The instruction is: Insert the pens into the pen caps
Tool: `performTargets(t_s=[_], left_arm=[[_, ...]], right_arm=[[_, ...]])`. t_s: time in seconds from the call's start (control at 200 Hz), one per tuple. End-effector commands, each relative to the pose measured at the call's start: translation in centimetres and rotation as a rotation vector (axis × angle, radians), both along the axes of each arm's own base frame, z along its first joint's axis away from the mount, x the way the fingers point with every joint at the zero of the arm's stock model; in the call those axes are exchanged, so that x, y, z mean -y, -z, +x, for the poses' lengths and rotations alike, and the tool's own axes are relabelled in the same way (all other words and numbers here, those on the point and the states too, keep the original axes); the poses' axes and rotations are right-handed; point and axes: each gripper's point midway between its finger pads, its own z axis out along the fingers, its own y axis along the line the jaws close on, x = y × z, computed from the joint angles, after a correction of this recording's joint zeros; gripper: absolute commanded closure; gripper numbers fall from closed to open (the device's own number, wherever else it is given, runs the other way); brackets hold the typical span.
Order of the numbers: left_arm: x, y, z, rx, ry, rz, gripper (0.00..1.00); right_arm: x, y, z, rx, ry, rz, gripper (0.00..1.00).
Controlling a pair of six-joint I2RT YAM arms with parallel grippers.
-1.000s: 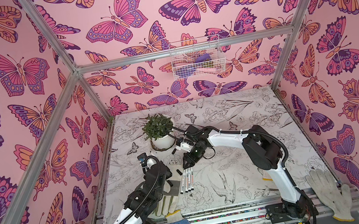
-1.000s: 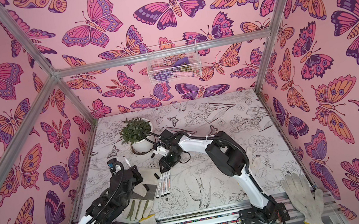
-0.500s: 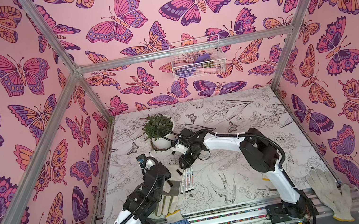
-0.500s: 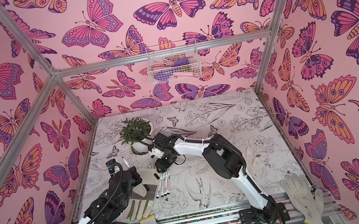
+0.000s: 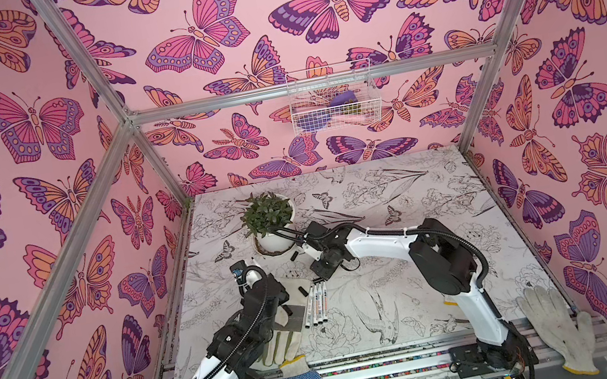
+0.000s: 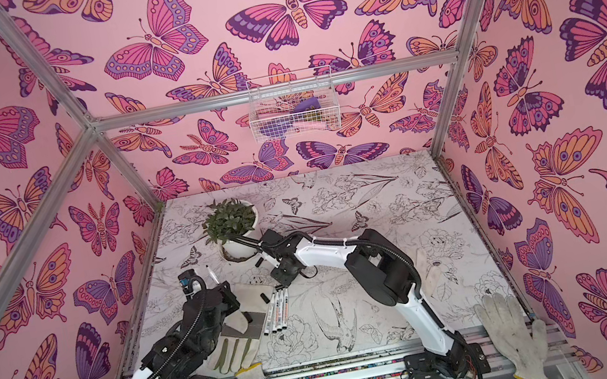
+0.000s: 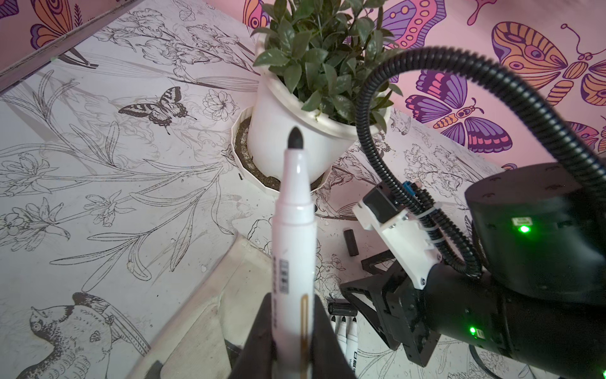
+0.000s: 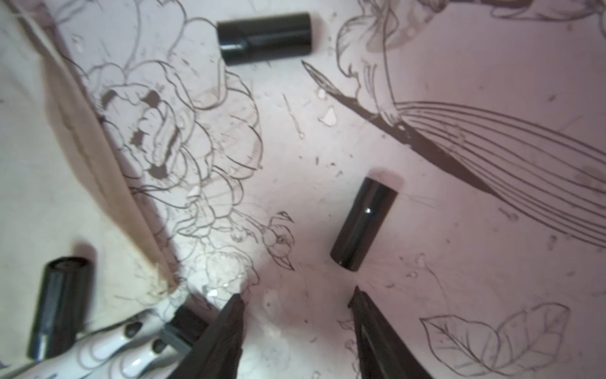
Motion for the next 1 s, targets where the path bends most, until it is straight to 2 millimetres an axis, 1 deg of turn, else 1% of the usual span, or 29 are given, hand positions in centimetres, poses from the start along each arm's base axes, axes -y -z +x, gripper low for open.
performTargets(t_s=[0.0,0.05,0.085,0.2,0.31,0.451,0.556,0.651,0.991], left_arm=[[-0.4,-0.3,0.0,-0.004,-0.013,0.023,1.0],[-0.4,-0.3,0.0,-0.006,-0.013,0.021,1.0],[-0.3,-0.2,0.0,-0.008,-0.012,0.019,1.0],[-0.1,-0.1,0.1,-0.015,-0.004,0.027,1.0],[0.0,0.0,0.1,-0.02,-0.002,0.028,1.0],[-0.1,0.1,0.1,-0.021,-0.001,0.031,1.0],[0.0,0.2,0.1,-0.024,-0.002,0.028,1.0],[-0.1,0.3,0.0,-0.024,-0.004,0.027,1.0],[-0.2,0.1,0.1,-0.017,-0.011,0.021,1.0]], right_arm=[[2.4,-0.2,-0.1,0.003,0.024,-0.067,0.44],[2.4,-0.9,-0.1,0.014,0.02,-0.044,0.44],[2.1,-1.7,0.0,0.026,0.017,-0.018,0.44],[1.6,-3.4,-0.6,0.023,-0.012,0.054,0.44],[1.1,-3.8,-2.0,-0.031,-0.05,0.103,0.44],[0.7,-3.1,-3.7,-0.098,-0.084,0.137,0.44],[0.4,-2.3,-4.3,-0.134,-0.092,0.147,0.44],[0.1,-1.9,-4.3,-0.145,-0.092,0.142,0.45],[1.0,0.2,-3.3,-0.129,-0.044,0.059,0.46]])
